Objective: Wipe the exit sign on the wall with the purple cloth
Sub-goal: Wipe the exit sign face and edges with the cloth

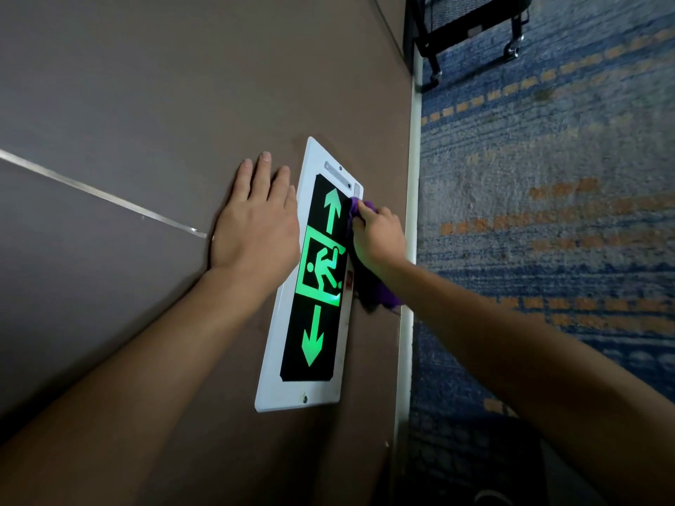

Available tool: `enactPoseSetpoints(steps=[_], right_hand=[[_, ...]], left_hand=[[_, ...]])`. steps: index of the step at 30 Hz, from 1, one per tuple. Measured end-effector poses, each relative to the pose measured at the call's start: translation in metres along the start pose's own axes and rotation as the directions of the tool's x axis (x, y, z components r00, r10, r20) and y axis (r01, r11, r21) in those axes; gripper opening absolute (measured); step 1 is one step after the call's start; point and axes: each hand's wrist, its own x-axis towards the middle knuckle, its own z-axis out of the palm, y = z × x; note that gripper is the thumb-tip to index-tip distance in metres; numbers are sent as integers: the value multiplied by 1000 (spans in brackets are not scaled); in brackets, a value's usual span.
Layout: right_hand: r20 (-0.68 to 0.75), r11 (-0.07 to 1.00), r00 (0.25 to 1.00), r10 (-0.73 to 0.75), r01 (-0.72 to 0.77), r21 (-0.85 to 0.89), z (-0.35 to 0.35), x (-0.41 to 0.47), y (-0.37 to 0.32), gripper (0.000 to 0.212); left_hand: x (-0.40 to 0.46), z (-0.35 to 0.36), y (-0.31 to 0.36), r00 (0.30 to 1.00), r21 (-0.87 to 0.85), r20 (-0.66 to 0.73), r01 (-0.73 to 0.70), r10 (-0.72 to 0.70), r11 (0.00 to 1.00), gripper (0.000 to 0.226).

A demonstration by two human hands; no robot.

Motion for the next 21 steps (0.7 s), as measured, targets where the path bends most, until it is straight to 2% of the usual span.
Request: enactPoseSetpoints(steps=[9,14,21], right_hand=[[-7,998,999,37,-37,57,8,-35,0,42],[33,1000,999,18,-18,-4,13,-83,4,45],[36,997,999,-15,12,73,22,-156,6,44]], left_hand=[[1,-5,0,1000,-48,-5,18,-18,999,62],[-5,-13,-4,999,-154,6,38,-37,987,58],[-25,-20,-10,999,-129,22,46,-43,991,57]])
